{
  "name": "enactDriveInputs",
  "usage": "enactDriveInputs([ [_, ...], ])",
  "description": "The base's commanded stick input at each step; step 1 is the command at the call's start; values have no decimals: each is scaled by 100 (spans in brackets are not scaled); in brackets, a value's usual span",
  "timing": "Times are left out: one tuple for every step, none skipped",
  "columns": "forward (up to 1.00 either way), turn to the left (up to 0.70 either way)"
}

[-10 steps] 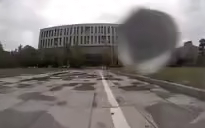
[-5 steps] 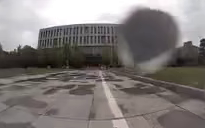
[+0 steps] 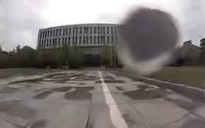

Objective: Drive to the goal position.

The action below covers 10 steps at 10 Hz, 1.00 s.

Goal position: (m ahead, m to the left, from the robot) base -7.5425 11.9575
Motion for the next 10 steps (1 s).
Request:
enactDriveInputs([
  [70,0],
  [70,0],
  [70,0],
  [70,0],
  [70,0],
  [70,0],
  [70,0],
  [70,0],
  [70,0],
  [70,0],
])
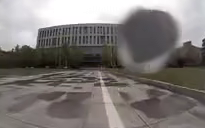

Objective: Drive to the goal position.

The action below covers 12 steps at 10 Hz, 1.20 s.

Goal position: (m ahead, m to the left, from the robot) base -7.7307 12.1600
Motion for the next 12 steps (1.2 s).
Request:
enactDriveInputs([
  [70,0],
  [70,0],
  [70,0],
  [70,0],
  [70,0],
  [70,0],
  [70,0],
  [70,3],
  [70,20],
  [70,35],
  [70,35],
  [70,2],
])
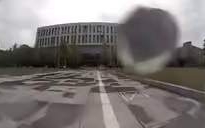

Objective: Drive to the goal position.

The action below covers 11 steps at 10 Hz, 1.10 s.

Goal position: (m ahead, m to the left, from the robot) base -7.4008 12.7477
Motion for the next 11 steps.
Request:
enactDriveInputs([
  [70,1],
  [70,0],
  [70,0],
  [70,0],
  [70,0],
  [70,0],
  [70,0],
  [70,0],
  [70,0],
  [70,0],
  [70,0],
])
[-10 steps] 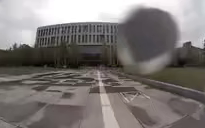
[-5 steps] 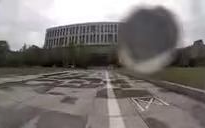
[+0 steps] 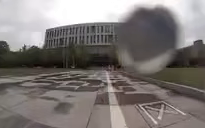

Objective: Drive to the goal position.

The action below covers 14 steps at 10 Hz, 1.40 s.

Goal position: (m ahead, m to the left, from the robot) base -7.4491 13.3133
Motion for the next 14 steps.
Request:
enactDriveInputs([
  [70,0],
  [70,0],
  [70,0],
  [70,0],
  [70,0],
  [70,0],
  [70,0],
  [70,0],
  [70,0],
  [70,0],
  [70,0],
  [70,0],
  [70,0],
  [70,0],
])
